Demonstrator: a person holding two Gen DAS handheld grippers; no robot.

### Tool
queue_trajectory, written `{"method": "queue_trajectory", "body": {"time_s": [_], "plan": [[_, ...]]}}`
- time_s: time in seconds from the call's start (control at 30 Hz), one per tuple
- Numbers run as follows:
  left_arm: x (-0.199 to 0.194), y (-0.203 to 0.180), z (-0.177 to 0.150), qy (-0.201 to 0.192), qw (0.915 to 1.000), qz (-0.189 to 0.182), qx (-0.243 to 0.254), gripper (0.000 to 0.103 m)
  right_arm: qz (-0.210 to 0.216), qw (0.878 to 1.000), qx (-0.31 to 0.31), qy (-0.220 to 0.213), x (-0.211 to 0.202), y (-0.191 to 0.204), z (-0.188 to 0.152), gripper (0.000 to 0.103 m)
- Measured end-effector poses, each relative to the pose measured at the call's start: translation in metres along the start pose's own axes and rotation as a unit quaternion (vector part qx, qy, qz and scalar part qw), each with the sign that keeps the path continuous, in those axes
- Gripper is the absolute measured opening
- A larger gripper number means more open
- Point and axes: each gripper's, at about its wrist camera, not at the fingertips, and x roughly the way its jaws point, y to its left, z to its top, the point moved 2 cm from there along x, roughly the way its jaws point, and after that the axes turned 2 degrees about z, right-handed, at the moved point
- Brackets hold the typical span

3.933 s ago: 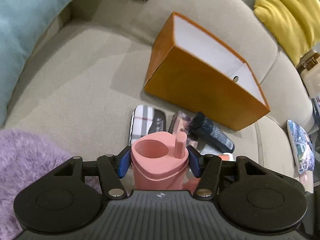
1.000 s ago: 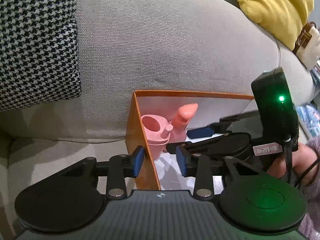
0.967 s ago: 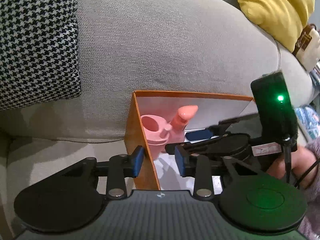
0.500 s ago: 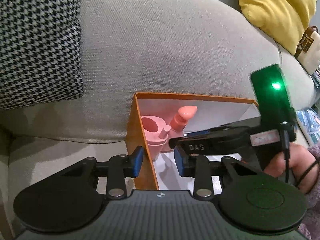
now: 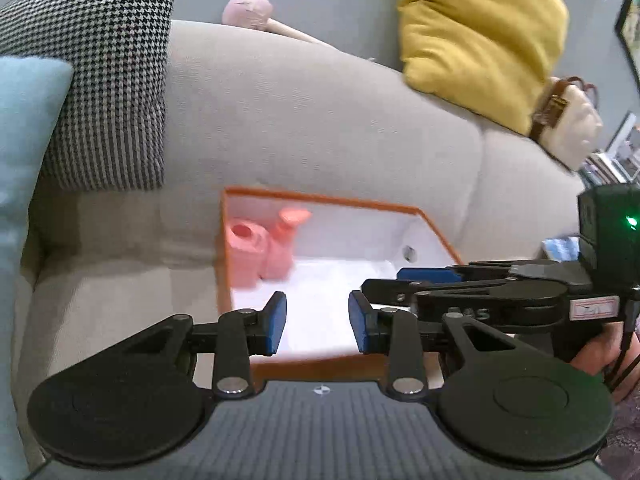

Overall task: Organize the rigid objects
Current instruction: 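Withdraw both grippers from the box back toward the pile, then grasp the plaid tin case upright with the left gripper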

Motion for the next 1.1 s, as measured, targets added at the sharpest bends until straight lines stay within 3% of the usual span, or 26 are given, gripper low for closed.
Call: {"method": "queue_trajectory", "body": {"time_s": [0.17, 0.4, 0.6, 0.73, 0.87, 1.03, 1.1], "plan": [[-0.025, -0.016, -0.049, 0.000, 0.9998, -0.007, -0.019, 0.038, -0.007, 0.999, 0.043, -0.031, -0.054, -0.006, -0.060, 0.058], [-0.035, -0.030, -0.130, 0.064, 0.9968, -0.006, -0.047, 0.038, -0.029, 0.995, 0.095, -0.011, -0.092, -0.008, -0.157, 0.057], [-0.036, -0.047, -0.184, 0.104, 0.9941, 0.008, -0.029, 0.038, -0.040, 0.998, 0.022, 0.036, -0.088, 0.026, -0.215, 0.057], [-0.036, -0.053, -0.203, 0.116, 0.9928, -0.006, -0.030, 0.038, -0.038, 0.997, -0.009, 0.065, -0.078, 0.040, -0.236, 0.057], [-0.034, -0.053, -0.217, 0.118, 0.9925, 0.027, -0.018, 0.037, -0.051, 0.996, -0.022, 0.069, -0.075, 0.041, -0.243, 0.057], [-0.046, -0.046, -0.214, 0.090, 0.9944, 0.033, -0.043, 0.037, -0.049, 0.997, -0.033, 0.054, -0.078, 0.047, -0.242, 0.057], [-0.048, -0.040, -0.207, 0.079, 0.9950, 0.037, -0.048, 0.037, -0.043, 0.997, -0.031, 0.050, -0.079, 0.049, -0.236, 0.052]]}}
